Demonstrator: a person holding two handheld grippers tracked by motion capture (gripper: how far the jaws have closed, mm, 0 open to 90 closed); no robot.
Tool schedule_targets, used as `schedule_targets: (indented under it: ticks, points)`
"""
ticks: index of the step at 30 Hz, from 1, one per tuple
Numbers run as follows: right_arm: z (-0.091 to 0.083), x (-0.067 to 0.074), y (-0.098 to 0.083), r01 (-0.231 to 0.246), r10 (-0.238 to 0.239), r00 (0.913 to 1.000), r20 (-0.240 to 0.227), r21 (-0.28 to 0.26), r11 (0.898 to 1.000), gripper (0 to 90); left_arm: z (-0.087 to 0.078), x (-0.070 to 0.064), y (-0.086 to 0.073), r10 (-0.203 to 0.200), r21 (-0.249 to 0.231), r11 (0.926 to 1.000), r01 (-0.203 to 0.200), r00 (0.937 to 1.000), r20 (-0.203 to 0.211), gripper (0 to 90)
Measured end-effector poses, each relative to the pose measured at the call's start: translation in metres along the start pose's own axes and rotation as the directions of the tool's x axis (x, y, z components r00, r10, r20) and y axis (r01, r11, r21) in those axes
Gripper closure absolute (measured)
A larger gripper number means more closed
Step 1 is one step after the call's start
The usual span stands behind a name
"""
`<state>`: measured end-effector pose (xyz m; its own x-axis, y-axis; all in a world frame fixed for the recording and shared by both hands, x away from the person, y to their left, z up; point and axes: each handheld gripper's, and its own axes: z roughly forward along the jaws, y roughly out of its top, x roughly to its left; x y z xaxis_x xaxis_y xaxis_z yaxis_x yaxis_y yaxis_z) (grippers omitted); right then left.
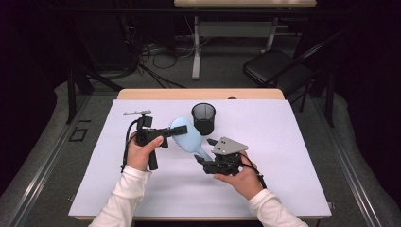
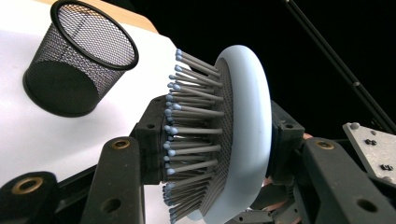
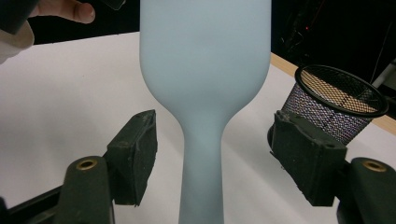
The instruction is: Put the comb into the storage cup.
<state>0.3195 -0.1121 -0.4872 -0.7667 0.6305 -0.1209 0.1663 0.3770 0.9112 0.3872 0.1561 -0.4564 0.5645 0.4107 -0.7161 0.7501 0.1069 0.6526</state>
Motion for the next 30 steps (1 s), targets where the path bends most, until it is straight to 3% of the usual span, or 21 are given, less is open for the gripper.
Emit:
schedule_targets:
  ticks: [8,20,30]
  points:
    - [-0.0011,-0.0045,0.0003,-0.047,0.047,0.9988,-0.013,0.012,0.999,29.3,-0.0011,0.002,0.0002,0.006,-0.009,0.9999,-0.006,0.9999,-0.012,51.7]
    - [-0.0014,-0.0041,0.0007,-0.024,0.024,0.9997,-0.002,-0.001,1.0,25.0,-0.0032,0.0037,0.0006,0.004,-0.027,0.9996,-0.004,1.0,-0.006,51.7]
    - [-0.0004,-0.004,0.0011,-0.009,0.009,0.9999,0.005,0.009,1.0,15.9,-0.0046,0.0054,0.0006,0.003,-0.038,0.9993,-0.003,0.9999,-0.015,51.7]
